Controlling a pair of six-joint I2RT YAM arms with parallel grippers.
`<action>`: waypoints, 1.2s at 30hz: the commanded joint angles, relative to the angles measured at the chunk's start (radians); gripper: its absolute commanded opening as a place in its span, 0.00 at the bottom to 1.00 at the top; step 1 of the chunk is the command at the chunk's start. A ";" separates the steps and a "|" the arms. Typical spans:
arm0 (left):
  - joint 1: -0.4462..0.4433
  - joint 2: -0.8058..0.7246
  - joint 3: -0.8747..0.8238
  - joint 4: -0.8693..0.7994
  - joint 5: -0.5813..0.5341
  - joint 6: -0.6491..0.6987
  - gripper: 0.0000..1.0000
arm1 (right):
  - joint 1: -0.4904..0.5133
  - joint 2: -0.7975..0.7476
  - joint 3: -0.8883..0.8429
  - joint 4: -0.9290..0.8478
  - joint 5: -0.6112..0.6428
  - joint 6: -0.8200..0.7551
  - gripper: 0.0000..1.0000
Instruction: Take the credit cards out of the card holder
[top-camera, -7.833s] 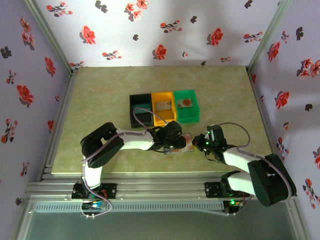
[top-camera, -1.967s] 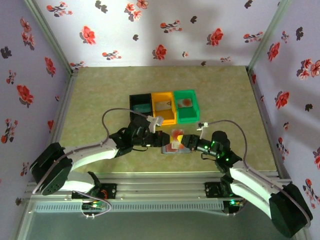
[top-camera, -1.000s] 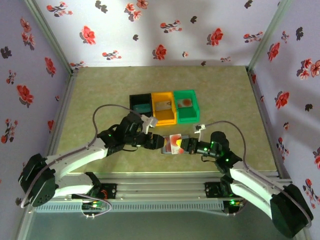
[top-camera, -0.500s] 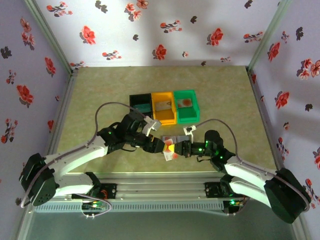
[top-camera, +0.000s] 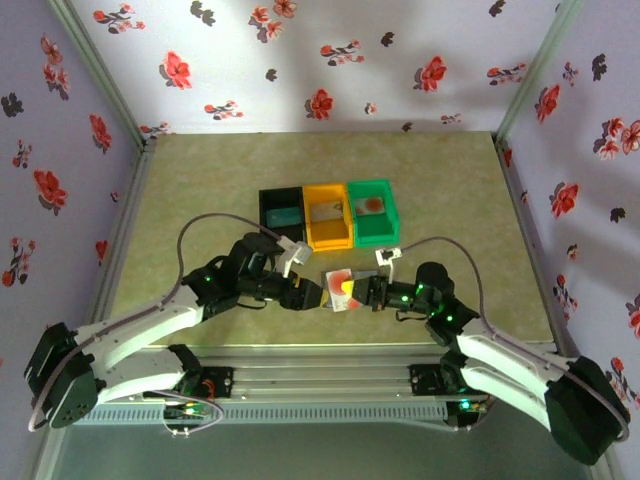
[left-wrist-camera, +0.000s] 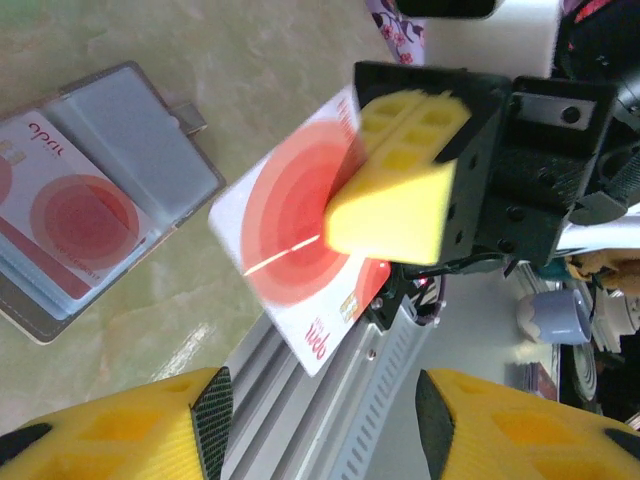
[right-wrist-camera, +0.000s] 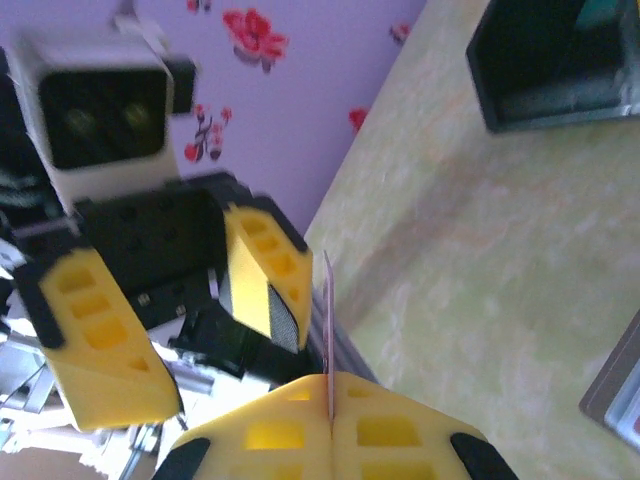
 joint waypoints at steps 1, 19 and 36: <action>0.000 -0.031 -0.044 0.162 -0.020 -0.099 0.56 | 0.006 -0.055 -0.002 -0.005 0.179 0.031 0.00; -0.126 0.106 -0.084 0.559 -0.136 -0.211 0.62 | 0.074 -0.106 -0.057 0.260 0.447 0.232 0.00; -0.138 0.157 -0.103 0.777 -0.214 -0.305 0.48 | 0.119 -0.149 -0.080 0.282 0.483 0.209 0.00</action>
